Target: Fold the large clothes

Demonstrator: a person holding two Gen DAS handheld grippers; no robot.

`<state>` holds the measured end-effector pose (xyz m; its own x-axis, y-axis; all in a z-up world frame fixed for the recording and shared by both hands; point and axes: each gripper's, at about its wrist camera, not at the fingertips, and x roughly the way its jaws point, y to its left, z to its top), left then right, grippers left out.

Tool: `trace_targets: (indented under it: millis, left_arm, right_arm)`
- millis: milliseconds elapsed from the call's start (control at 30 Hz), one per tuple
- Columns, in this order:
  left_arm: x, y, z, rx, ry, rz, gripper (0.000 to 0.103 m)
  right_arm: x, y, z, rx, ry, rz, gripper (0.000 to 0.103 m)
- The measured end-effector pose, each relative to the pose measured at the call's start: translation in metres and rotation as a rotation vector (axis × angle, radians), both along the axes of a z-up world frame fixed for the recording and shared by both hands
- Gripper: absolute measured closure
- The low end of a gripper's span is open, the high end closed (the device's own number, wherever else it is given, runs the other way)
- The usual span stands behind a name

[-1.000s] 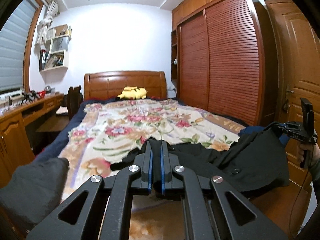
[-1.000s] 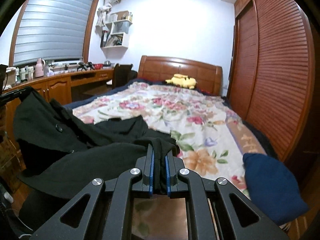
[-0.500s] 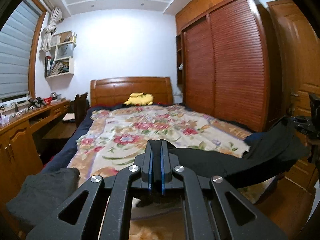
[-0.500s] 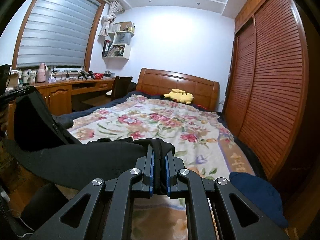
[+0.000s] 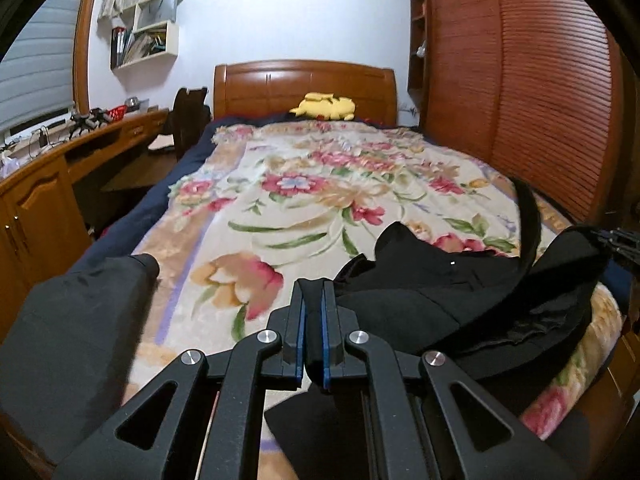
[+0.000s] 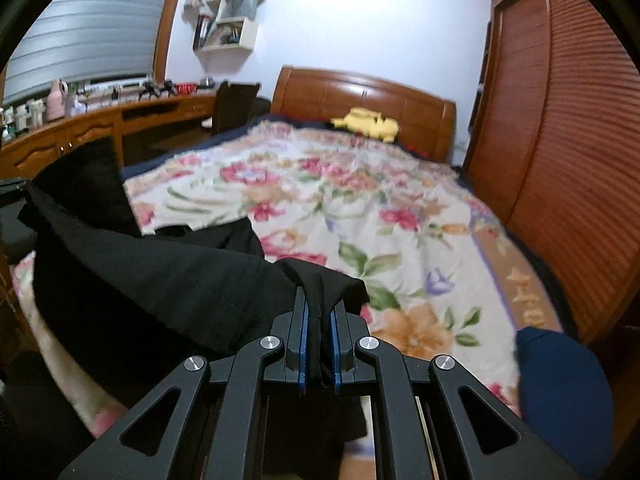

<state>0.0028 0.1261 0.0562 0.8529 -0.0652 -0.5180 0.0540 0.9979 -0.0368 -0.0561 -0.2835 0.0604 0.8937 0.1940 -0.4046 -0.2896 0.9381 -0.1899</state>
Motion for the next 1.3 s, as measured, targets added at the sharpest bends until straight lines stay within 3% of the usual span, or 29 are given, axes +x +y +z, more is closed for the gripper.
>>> trace_targets:
  millis: [233, 633, 933, 1033, 1100, 1167, 1200, 1233, 1300]
  left_arm:
    - [0.05, -0.011, -0.015, 0.048, 0.035, 0.01, 0.096]
    - [0.148, -0.02, -0.013, 0.098, 0.043, 0.034, 0.096]
    - [0.178, -0.014, -0.026, 0.076, 0.081, 0.063, 0.094]
    - [0.171, -0.013, -0.032, 0.038, 0.096, 0.059, 0.083]
    - [0.162, -0.014, -0.032, 0.058, 0.091, 0.069, 0.055]
    - [0.151, -0.015, -0.031, 0.035, 0.087, 0.043, 0.044]
    - [0.146, -0.015, -0.031, 0.018, 0.087, 0.035, 0.03]
    - [0.141, -0.016, -0.031, 0.003, 0.091, 0.025, 0.023]
    - [0.127, -0.025, -0.033, -0.004, 0.094, -0.01, 0.02]
  right_arm:
    - [0.073, 0.011, -0.022, -0.019, 0.072, -0.024, 0.094]
    - [0.178, 0.015, -0.013, 0.079, 0.104, -0.123, 0.094]
    - [0.234, 0.039, -0.022, 0.071, 0.11, -0.18, 0.093]
    - [0.237, 0.042, -0.023, 0.061, 0.111, -0.182, 0.078]
    - [0.235, 0.04, -0.02, 0.069, 0.089, -0.198, 0.054]
    - [0.231, 0.035, -0.015, 0.091, 0.067, -0.191, 0.032]
    - [0.228, 0.032, -0.014, 0.104, 0.061, -0.186, 0.027]
    - [0.226, 0.03, -0.015, 0.109, 0.062, -0.184, 0.027]
    - [0.224, 0.027, -0.019, 0.096, 0.077, -0.192, 0.027]
